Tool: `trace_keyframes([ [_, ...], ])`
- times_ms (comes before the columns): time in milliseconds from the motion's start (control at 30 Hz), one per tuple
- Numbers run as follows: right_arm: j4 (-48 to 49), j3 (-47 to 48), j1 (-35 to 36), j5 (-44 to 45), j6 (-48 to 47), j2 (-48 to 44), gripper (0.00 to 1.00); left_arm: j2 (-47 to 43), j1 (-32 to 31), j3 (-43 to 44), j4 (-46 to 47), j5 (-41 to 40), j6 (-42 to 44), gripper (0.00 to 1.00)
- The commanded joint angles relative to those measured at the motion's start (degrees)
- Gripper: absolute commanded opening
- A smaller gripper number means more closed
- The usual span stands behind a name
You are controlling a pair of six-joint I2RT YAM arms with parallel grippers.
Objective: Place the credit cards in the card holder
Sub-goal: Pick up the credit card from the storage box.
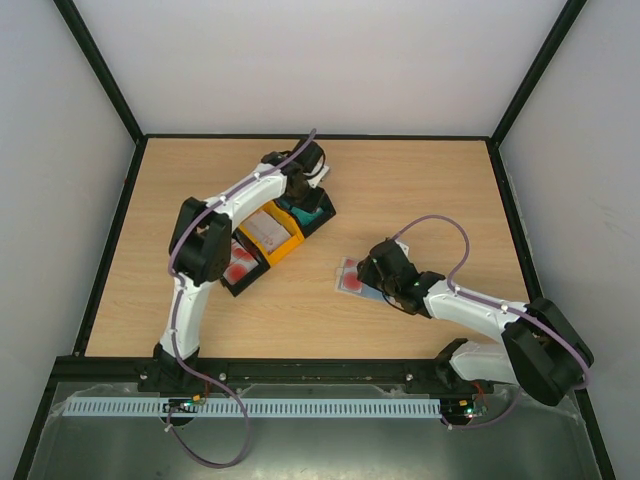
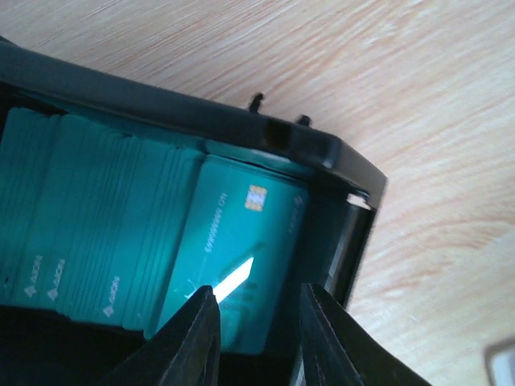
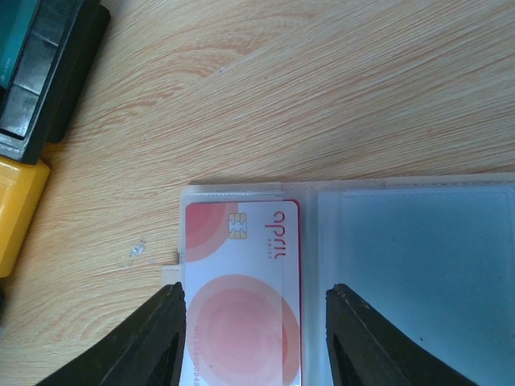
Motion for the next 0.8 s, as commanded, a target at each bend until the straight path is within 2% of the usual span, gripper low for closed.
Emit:
trace_keyframes([
  [0,-1.87,-0.66,-0.25,1.67,0.49,-1.16,0.47,4.94,0.91,2.96,-0.96,-2.28,0.15,0.31],
  [233,-1.94,-0.56,-0.25,1.67,0.50,-0.81,0.47,8.98,1.20,6.43,-2.09,-3.47,0.71,0.33],
  [567,-1.86,-0.72,-0.27,1.78,0.77,-0.72,0.47,10.58,1.20,6.15,-3.12,-4.16,1.32,0.42],
  [767,-2.12,-0.83,-0.22,1.87,0.78,-0.89,0.47,11.01,1.18,6.22,-3.66,-3.76,1.72,0.43],
])
